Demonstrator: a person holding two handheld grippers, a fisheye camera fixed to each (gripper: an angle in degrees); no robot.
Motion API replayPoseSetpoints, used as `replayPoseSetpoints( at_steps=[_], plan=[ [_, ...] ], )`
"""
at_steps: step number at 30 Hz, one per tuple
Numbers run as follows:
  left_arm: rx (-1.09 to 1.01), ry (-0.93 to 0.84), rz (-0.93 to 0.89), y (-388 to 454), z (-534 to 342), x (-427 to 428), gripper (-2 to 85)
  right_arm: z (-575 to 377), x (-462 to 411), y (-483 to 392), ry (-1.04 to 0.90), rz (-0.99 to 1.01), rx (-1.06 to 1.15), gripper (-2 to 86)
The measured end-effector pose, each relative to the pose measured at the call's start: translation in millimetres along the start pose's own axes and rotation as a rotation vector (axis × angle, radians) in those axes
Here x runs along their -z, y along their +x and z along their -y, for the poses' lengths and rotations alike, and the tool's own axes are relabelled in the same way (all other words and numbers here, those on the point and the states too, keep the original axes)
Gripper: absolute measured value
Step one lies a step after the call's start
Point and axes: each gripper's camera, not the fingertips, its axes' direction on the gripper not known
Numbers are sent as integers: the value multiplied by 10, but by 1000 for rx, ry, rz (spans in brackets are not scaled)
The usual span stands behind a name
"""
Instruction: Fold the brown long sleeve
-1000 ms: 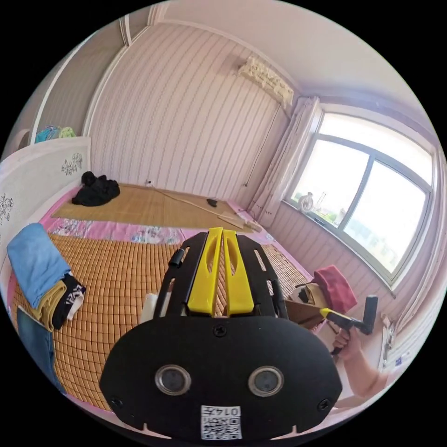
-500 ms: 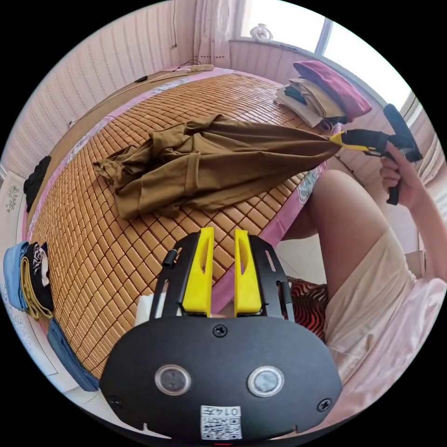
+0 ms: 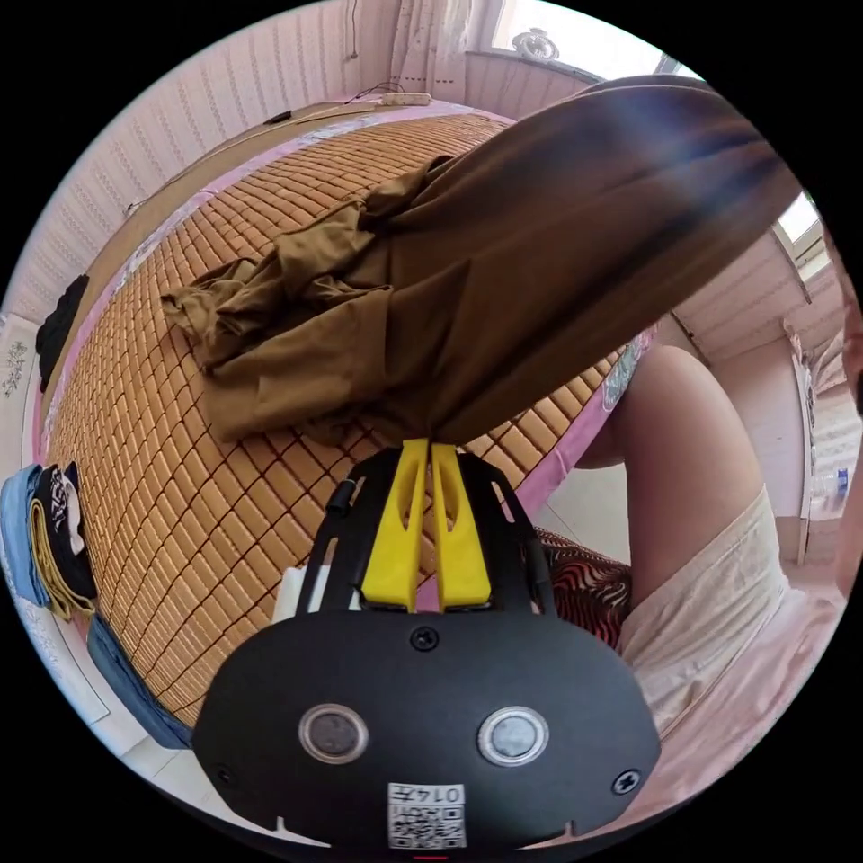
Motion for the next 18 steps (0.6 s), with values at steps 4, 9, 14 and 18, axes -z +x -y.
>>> replayPoseSetpoints(
  at_steps=[4,9,14,18],
  plan=[
    [13,117,73,-308,-540,643,-10,482,-314,-204,-23,230,22,1],
    [204,410,234,-807,-1047,1911,-8,978,-366,-851,69,260,204,1],
    [168,498,105,-834,-1239,2298,11,679,8,-216,231,197,51,2],
    [275,295,84,-934,-1476,1683,30,-17,-61,817,17,-196,-298,2]
  ],
)
